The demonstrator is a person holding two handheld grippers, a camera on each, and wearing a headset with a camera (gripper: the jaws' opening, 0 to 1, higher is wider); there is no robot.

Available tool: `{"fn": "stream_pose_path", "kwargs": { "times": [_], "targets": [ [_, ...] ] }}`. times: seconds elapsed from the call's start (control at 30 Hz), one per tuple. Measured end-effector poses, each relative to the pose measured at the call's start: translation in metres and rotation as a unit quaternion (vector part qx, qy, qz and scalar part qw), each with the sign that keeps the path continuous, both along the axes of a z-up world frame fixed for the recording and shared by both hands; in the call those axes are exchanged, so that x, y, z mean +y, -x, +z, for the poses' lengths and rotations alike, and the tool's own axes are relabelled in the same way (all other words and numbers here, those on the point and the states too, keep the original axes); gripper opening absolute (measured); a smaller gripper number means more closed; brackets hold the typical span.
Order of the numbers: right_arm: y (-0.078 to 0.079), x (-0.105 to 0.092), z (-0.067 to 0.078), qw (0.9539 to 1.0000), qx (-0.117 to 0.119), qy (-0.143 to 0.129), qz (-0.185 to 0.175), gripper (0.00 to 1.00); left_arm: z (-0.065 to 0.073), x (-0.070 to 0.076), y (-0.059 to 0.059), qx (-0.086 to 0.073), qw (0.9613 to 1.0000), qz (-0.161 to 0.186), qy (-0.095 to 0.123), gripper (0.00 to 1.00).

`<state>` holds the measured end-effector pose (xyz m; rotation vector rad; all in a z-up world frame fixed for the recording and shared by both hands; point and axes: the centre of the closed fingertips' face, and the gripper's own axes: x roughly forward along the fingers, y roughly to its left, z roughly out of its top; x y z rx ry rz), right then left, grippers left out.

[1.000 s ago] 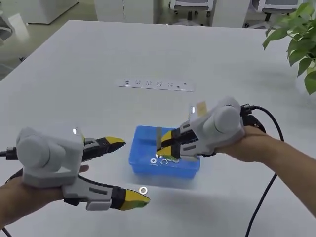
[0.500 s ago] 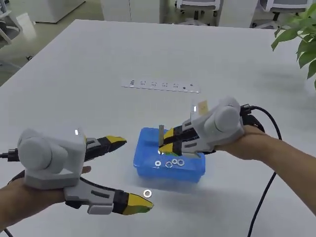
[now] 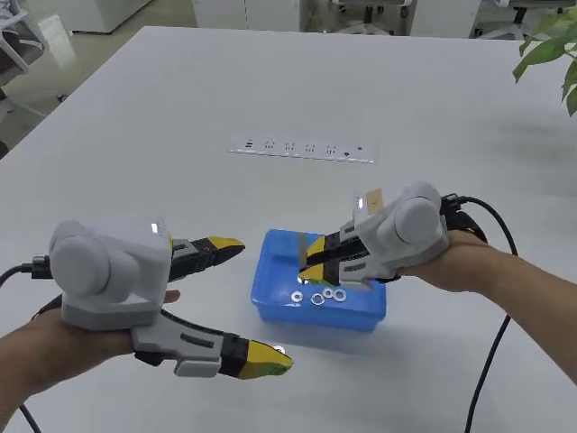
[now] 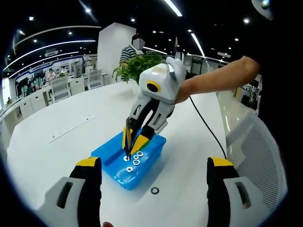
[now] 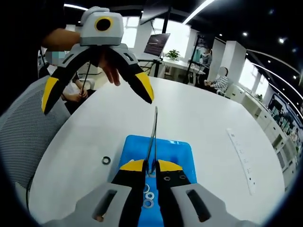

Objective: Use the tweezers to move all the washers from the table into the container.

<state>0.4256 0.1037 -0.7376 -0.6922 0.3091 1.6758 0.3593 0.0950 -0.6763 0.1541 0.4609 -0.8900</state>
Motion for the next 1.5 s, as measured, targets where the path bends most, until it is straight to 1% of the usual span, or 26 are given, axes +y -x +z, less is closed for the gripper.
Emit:
{"fn": "stream_pose_path", "kwargs": {
  "times": [0.23,0.3,0.37,0.57,0.67,0.8,0.87,0.97,1.03,1.23,1.27,1.37,1.43,1.5],
  "targets": [
    [-0.001,0.001,-0.012,1.0000,0.004,0.006,0.004,0.09,-0.003,-0.002,-0.008,0.003,1.0000,-0.008,-0.004,0.94],
    [-0.002,0.001,-0.015,0.9999,0.006,0.007,0.004,0.09,-0.002,-0.003,-0.012,0.001,1.0000,-0.009,-0.002,0.92],
    [-0.003,0.001,-0.017,0.9999,0.004,0.008,0.006,0.09,-0.003,-0.003,-0.016,0.002,0.9999,-0.012,-0.001,0.90],
    [-0.006,0.000,-0.022,0.9999,0.002,0.011,0.008,0.09,-0.004,-0.005,-0.027,0.000,0.9997,-0.023,-0.006,0.83],
    [-0.006,-0.001,-0.024,0.9999,0.003,0.013,0.009,0.09,-0.004,-0.006,-0.033,-0.003,0.9996,-0.027,-0.008,0.77],
    [-0.007,-0.001,-0.027,0.9998,0.003,0.013,0.012,0.09,-0.007,-0.009,-0.039,-0.007,0.9992,-0.036,-0.017,0.71],
    [-0.007,-0.002,-0.028,0.9998,0.004,0.013,0.012,0.09,-0.008,-0.010,-0.042,-0.005,0.9991,-0.039,-0.017,0.68],
    [-0.008,-0.002,-0.028,0.9999,0.005,0.010,0.012,0.09,-0.010,-0.011,-0.047,-0.008,0.9986,-0.047,-0.024,0.61],
    [-0.008,-0.002,-0.028,0.9999,0.006,0.009,0.012,0.09,-0.011,-0.012,-0.050,-0.010,0.9984,-0.050,-0.025,0.54],
    [-0.008,-0.002,-0.028,0.9999,0.006,0.008,0.012,0.10,-0.017,-0.011,-0.060,-0.011,0.9977,-0.055,-0.038,0.38],
    [-0.008,-0.003,-0.028,0.9999,0.007,0.008,0.013,0.10,-0.017,-0.012,-0.062,-0.013,0.9974,-0.057,-0.041,0.35],
    [-0.008,-0.003,-0.028,0.9998,0.005,0.008,0.015,0.10,-0.017,-0.012,-0.065,-0.016,0.9971,-0.060,-0.044,0.31],
    [-0.008,-0.003,-0.028,0.9998,0.004,0.008,0.015,0.10,-0.016,-0.014,-0.067,-0.021,0.9965,-0.064,-0.049,0.27],
    [-0.008,-0.003,-0.028,0.9998,0.004,0.008,0.016,0.10,-0.017,-0.015,-0.069,-0.023,0.9960,-0.069,-0.052,0.25]
  ]
}}
